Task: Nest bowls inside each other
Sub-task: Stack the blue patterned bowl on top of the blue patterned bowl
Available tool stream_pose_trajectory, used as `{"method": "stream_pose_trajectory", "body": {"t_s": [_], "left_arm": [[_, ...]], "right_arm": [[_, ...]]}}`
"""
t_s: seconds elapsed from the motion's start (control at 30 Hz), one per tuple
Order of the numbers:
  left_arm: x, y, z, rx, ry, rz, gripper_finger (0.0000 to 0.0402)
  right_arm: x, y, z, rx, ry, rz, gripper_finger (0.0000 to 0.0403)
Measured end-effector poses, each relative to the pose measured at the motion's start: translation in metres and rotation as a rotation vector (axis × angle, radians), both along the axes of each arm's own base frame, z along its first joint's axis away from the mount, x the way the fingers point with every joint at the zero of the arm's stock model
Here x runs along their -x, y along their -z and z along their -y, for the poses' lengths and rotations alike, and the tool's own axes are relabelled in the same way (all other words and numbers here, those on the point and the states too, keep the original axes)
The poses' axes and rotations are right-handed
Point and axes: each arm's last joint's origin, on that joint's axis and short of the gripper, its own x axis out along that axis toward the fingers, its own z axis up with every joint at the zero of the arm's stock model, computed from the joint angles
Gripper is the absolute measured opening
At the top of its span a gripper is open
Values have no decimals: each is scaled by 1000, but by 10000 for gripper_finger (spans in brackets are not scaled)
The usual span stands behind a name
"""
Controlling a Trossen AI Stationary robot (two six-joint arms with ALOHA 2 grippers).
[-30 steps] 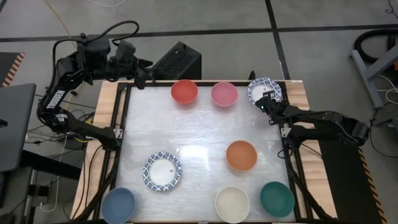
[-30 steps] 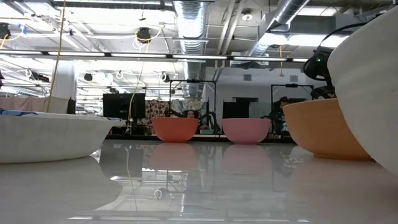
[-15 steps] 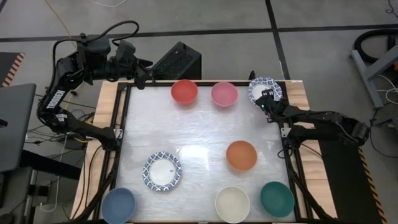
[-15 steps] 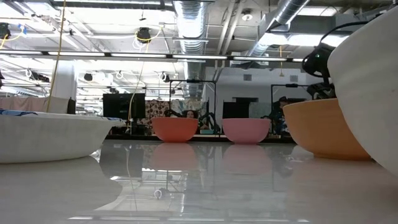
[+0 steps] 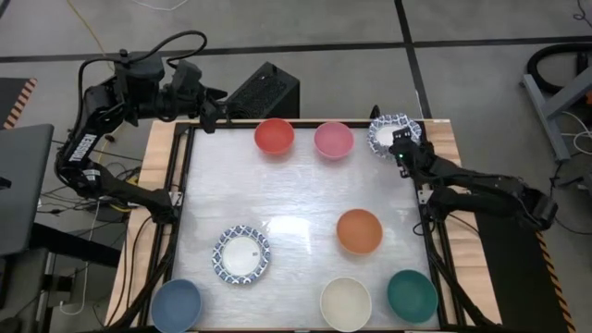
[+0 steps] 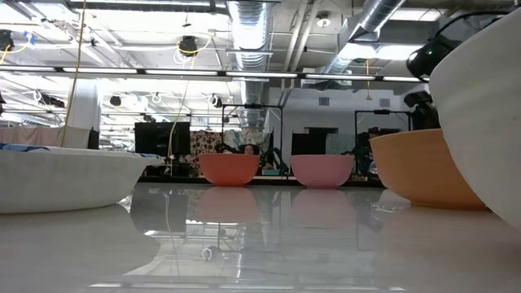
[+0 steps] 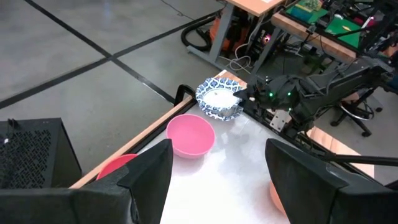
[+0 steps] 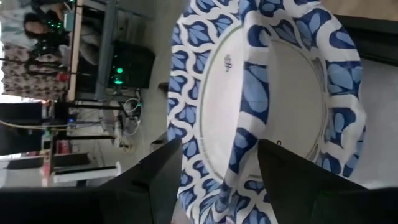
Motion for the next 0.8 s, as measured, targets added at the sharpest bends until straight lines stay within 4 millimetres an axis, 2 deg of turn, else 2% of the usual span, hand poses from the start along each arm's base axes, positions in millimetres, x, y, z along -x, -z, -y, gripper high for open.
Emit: {"method": "stream_pose_trajectory", "body": {"t_s": [0.67, 0.8], "left_arm": [[0, 2, 1, 21, 35, -17, 245], [1, 8, 4, 56, 117, -67, 245]], "right_arm": [[2, -9, -27, -2, -230, -25, 233], [-1, -12, -34, 22, -309, -38, 233]]}}
